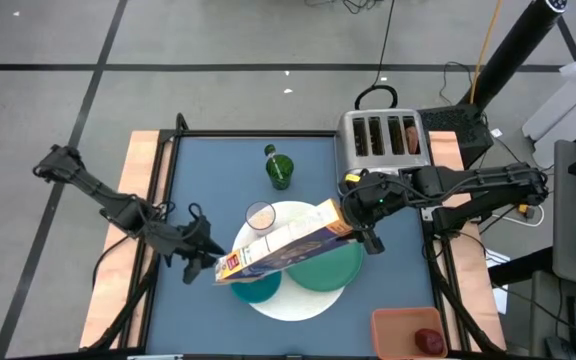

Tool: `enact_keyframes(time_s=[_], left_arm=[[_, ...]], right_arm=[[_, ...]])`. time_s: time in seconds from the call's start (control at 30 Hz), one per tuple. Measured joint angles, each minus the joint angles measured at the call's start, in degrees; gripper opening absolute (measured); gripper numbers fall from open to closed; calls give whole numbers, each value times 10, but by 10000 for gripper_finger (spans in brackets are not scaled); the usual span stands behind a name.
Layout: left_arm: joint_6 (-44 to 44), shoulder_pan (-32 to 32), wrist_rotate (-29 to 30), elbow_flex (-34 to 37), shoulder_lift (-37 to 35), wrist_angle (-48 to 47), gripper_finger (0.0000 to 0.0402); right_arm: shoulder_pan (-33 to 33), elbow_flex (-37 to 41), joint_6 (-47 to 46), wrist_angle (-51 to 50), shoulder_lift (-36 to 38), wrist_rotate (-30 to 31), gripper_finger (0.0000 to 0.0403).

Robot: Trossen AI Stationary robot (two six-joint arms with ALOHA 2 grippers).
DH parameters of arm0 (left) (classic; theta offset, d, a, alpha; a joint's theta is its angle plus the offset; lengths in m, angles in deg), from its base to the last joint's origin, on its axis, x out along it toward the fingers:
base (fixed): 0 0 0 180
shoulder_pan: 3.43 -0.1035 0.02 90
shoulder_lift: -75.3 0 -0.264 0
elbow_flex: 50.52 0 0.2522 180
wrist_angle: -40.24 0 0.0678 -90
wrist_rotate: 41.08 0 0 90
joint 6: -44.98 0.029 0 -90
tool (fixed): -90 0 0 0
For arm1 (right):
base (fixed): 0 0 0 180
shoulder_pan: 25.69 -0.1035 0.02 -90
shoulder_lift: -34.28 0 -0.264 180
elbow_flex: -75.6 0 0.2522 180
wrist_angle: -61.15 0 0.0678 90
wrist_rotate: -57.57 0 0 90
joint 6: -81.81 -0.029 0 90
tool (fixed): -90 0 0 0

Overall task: Arrange a breakfast setting
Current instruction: Pour the cereal into the blue bowl from the cereal box

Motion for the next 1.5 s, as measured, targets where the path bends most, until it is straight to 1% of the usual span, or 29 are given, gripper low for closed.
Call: enact_keyframes(time_s=[0.17, 0.33, 0.47, 0.7, 0.83, 1.0, 1.07, 1.33, 1.5], left_arm=[[-6, 20, 2, 0, 31, 8, 168], [-57, 44, 3, 0, 39, -17, 168], [-82, 59, 24, 0, 39, -16, 168], [-77, 68, 108, 0, 39, -12, 168], [-65, 68, 116, 0, 39, -2, 168], [-1, 68, 133, 0, 39, 51, 168], [11, 68, 144, 0, 39, 58, 168], [-45, 74, 149, 0, 38, 26, 168], [-22, 74, 209, 0, 38, 24, 168]], right_arm=[[0, 0, 0, -2, 0, -1, 209], [0, 0, 0, -10, 0, 1, 209], [0, 0, 0, -9, 0, 1, 209], [0, 0, -1, -8, 0, 1, 209], [0, 0, -7, -7, 0, 1, 209], [0, 0, -28, -4, 1, 0, 209], [1, 0, -30, -4, 2, 0, 209], [0, 0, -30, -11, 0, 1, 209], [0, 0, -30, -7, 0, 3, 209]])
